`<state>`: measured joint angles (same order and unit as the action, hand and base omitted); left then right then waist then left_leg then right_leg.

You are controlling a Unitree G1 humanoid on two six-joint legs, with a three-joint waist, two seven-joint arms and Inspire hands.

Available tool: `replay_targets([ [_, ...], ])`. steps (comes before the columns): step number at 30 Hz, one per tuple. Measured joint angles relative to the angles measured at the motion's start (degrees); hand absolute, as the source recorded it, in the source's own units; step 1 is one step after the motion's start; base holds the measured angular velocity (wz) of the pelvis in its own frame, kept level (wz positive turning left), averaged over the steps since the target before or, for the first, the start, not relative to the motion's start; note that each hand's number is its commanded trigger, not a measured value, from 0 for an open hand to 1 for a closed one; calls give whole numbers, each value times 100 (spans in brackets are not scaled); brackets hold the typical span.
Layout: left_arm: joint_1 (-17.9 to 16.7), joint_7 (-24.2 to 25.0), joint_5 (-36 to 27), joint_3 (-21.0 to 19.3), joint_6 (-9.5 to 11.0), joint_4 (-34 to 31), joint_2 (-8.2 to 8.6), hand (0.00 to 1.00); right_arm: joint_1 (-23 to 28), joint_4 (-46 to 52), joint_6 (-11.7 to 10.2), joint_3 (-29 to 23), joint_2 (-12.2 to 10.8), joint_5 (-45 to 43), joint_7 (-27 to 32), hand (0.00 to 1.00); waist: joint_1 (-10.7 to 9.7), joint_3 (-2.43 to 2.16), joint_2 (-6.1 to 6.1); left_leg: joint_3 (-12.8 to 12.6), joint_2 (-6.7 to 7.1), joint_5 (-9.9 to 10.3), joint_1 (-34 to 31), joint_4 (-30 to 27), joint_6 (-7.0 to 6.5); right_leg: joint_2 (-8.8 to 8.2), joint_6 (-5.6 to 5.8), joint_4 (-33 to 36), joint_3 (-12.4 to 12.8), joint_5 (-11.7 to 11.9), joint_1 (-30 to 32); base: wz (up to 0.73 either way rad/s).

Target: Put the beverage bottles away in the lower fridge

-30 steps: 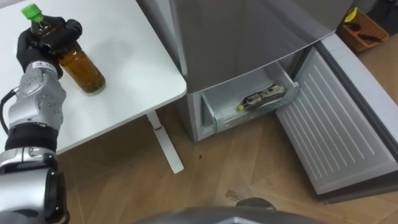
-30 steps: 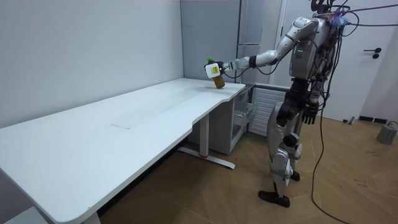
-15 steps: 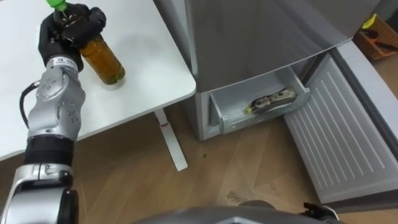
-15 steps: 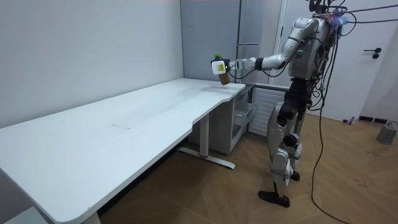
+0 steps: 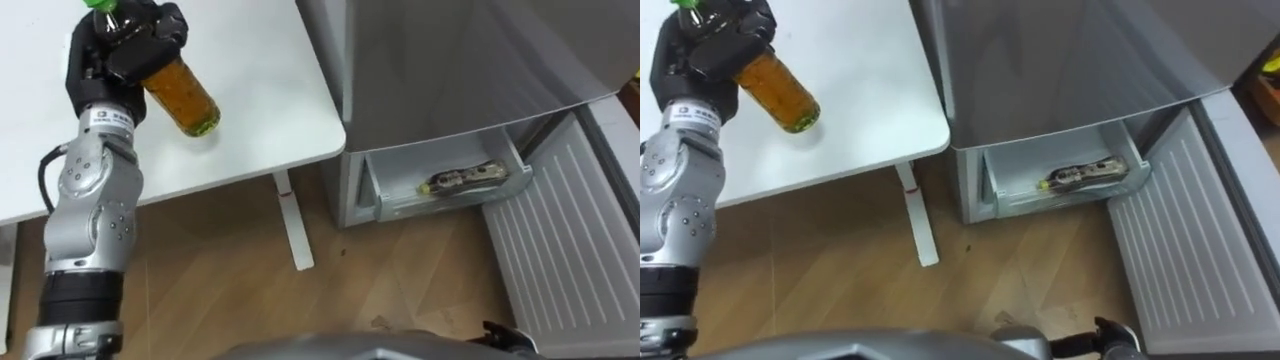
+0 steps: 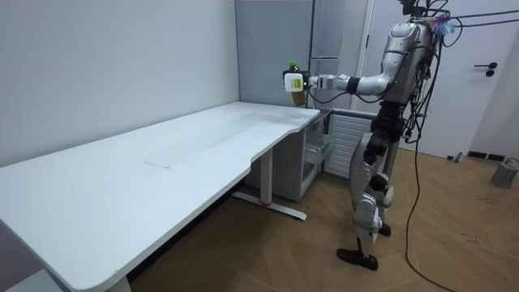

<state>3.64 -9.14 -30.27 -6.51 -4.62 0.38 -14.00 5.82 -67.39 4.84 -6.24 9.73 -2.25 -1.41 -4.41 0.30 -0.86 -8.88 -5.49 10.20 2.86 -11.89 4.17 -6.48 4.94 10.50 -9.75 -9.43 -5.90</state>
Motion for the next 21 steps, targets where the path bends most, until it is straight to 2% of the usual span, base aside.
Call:
replay_targets([
  [3, -287, 83, 184, 29, 1, -505, 70, 100, -19, 9, 5, 26, -6, -5, 10, 0, 4, -2, 23, 125, 32, -6, -139, -87, -8, -19, -10, -66, -122, -22, 17, 20],
  [5, -587, 190, 183, 70, 3, -820, 199, 100, -29, 9, 5, 60, -7, -9, 51, 0, 68, -11, 37, 173, 35, -17, -126, -86, -5, -15, -11, -72, -162, -23, -26, 13],
  [6, -630, 235, 186, 89, 3, -855, 227, 100, -34, 10, -3, 60, -9, -9, 61, 0, 101, -12, 38, 180, 35, -18, -126, -88, -4, -14, -11, -73, -172, -23, -31, 7],
  [10, -656, 369, 171, 281, 1, -878, 271, 100, -137, 67, -10, 273, 14, -57, 38, 0, 307, -16, 80, 217, 36, -22, -212, -110, -1, -9, -12, -89, -198, -24, 24, 4],
  [12, -658, 372, 156, 286, 1, -878, 287, 100, -249, 184, -16, 318, -22, -55, -58, 0, 321, -16, 95, 246, 38, -22, -256, -148, -2, -10, -13, -89, -225, -24, 31, 8],
  [17, -681, 521, 167, 476, 2, -904, 341, 100, -362, 653, -172, 830, -87, -54, -122, 0, 431, -28, 92, 391, 42, -22, -350, -194, -1, -11, -20, -95, -395, -29, 25, 14],
  [21, -902, 684, 161, 609, 2, -1068, 452, 100, -248, 1011, -175, 1001, -116, -82, -135, 0, 513, -39, 73, 478, 52, -23, -379, -204, 4, -12, -19, -84, -476, -54, 1, 14],
])
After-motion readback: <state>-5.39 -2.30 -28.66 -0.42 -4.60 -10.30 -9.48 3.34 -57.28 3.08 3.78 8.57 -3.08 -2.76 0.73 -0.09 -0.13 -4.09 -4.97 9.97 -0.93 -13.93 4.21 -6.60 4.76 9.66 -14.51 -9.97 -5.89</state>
